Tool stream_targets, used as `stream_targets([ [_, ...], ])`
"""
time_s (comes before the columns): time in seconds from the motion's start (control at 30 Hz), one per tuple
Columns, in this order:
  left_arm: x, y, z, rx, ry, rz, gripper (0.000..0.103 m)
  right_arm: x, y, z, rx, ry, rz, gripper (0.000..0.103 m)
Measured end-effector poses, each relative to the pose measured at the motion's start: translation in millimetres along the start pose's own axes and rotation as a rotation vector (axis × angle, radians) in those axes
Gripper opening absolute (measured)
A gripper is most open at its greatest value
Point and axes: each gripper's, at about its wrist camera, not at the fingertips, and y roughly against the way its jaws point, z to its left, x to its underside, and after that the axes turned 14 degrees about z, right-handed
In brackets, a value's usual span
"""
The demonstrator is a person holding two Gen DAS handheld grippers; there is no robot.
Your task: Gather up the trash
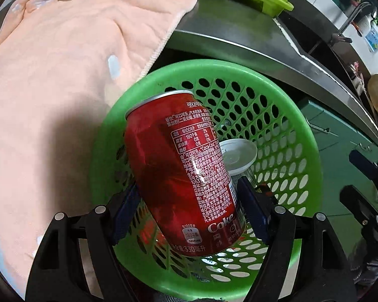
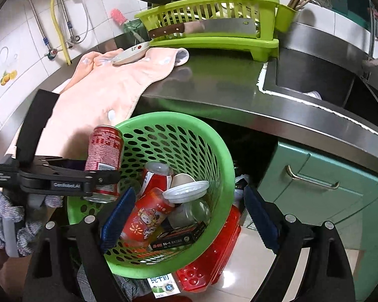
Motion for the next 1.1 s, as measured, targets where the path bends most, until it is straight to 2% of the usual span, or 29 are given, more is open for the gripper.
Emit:
stream_targets([
  [0.43, 0.9, -6.5, 2.6, -0.016, 0.004, 0.003, 0.076, 12.0, 4.2, 3.8, -0.031, -0.028, -0.013, 0.085],
  [0.7, 16.8, 15.9, 4.7, -0.021, 0.007, -0.045, 0.076, 20.7, 20.1, 18.8, -0.014, -0.021, -0.044, 0.087],
  [0.73, 21.0, 23.2, 8.1, -0.008, 0.009, -0.060, 0.076, 21.9, 22.2, 22.0, -0.016, -0.015, -0.045, 0.087],
  [1.0, 60.8, 86.5, 29.9, -0.058, 0.016, -0.200, 0.077, 33.4, 41.3, 57.6, -0.005, 0.013, -0.082, 0.090],
  [1.1, 84.3, 111.6, 45.0, -0.078, 0.041, -0.262, 0.083, 37.9, 46.7, 70.2, -0.024, 0.007, -0.092, 0.091],
])
